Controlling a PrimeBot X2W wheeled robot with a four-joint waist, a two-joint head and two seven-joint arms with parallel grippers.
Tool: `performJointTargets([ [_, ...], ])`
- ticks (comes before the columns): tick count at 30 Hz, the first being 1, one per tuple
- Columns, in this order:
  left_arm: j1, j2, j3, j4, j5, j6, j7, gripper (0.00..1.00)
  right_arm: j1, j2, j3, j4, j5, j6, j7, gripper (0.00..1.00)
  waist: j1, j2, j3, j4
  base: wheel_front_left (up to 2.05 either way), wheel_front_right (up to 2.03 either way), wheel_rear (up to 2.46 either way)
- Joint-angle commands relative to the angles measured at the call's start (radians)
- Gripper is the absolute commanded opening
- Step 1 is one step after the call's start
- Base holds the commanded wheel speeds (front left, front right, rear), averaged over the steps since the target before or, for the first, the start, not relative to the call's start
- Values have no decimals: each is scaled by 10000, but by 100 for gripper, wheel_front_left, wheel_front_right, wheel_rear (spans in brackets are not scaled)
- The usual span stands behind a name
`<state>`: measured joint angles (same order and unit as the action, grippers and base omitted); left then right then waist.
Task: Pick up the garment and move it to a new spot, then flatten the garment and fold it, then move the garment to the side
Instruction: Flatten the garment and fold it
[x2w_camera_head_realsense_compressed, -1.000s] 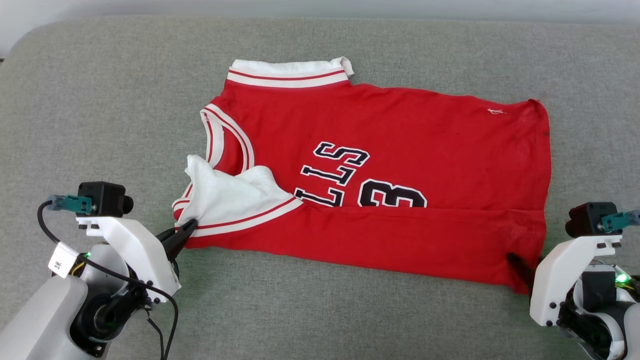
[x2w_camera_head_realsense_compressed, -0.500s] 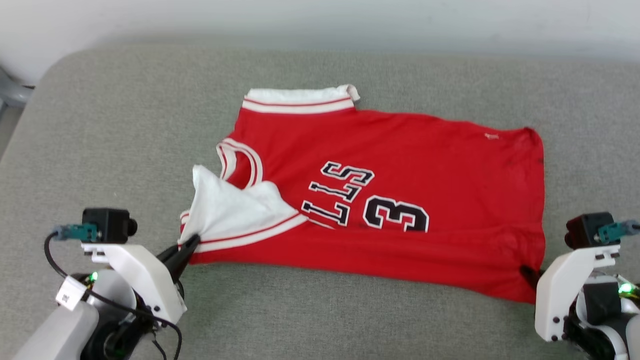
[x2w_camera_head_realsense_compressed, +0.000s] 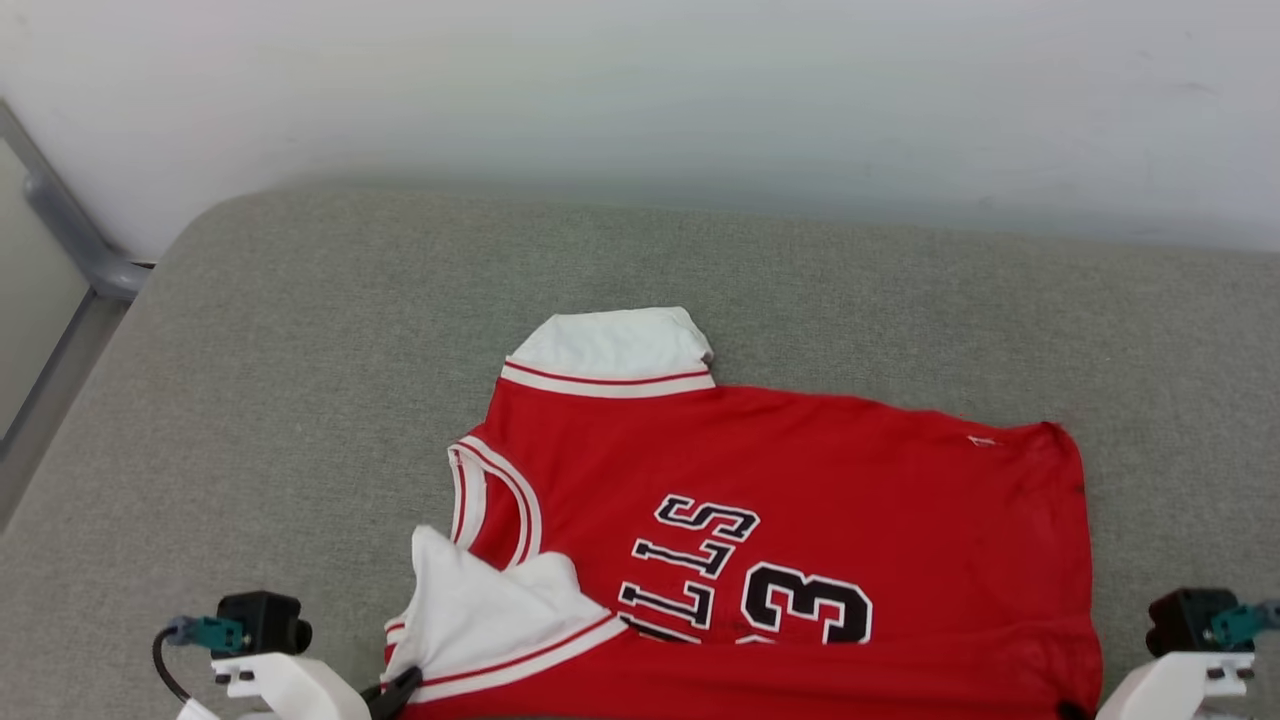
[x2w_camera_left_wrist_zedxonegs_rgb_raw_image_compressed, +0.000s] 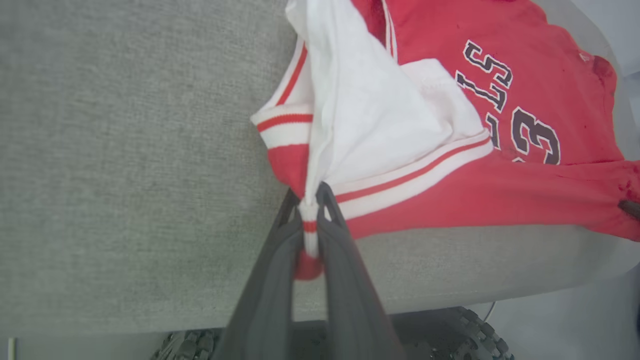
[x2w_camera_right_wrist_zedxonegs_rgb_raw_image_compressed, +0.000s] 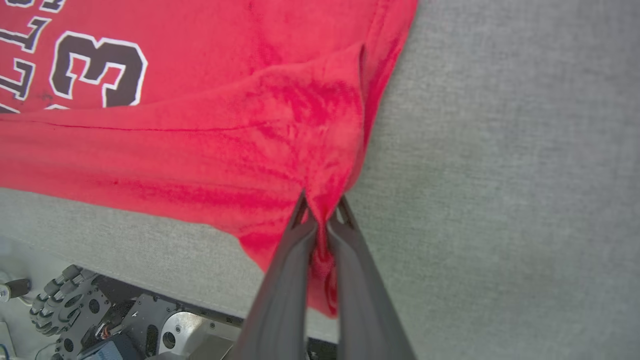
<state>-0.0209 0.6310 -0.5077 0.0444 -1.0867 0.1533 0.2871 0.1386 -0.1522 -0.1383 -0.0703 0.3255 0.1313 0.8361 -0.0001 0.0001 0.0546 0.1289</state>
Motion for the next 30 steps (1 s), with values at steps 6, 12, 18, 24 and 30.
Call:
performJointTargets([
  [6, -95, -377, -154, 691, 18, -45, -160, 53, 531, 342, 6, 32, -61, -10, -518, 100, 1, -1, 141, -51, 0, 0, 0],
  [12, -556, -570, -99, 1095, 338, -258, -689, 100, 420, 562, -46, -101, -270, -8, -2056, 100, 1, -1, 104, -70, 0, 0, 0],
  [18, -1150, -443, -31, 839, 1339, -476, -1916, 100, 22, 787, -205, -253, -557, -10, -4507, 100, 1, -1, 29, -105, 0, 0, 0],
  [24, -1857, -699, 89, 552, 2610, -525, -3869, 100, -429, 899, -271, -412, -1127, -10, -6548, 100, 1, -1, 15, -197, 0, 0, 0],
  [30, -2286, -1011, 294, 467, 3276, -193, -4968, 100, -793, 972, -298, -850, -1688, -10, -7459, 100, 1, -1, 275, -401, 0, 0, 0],
])
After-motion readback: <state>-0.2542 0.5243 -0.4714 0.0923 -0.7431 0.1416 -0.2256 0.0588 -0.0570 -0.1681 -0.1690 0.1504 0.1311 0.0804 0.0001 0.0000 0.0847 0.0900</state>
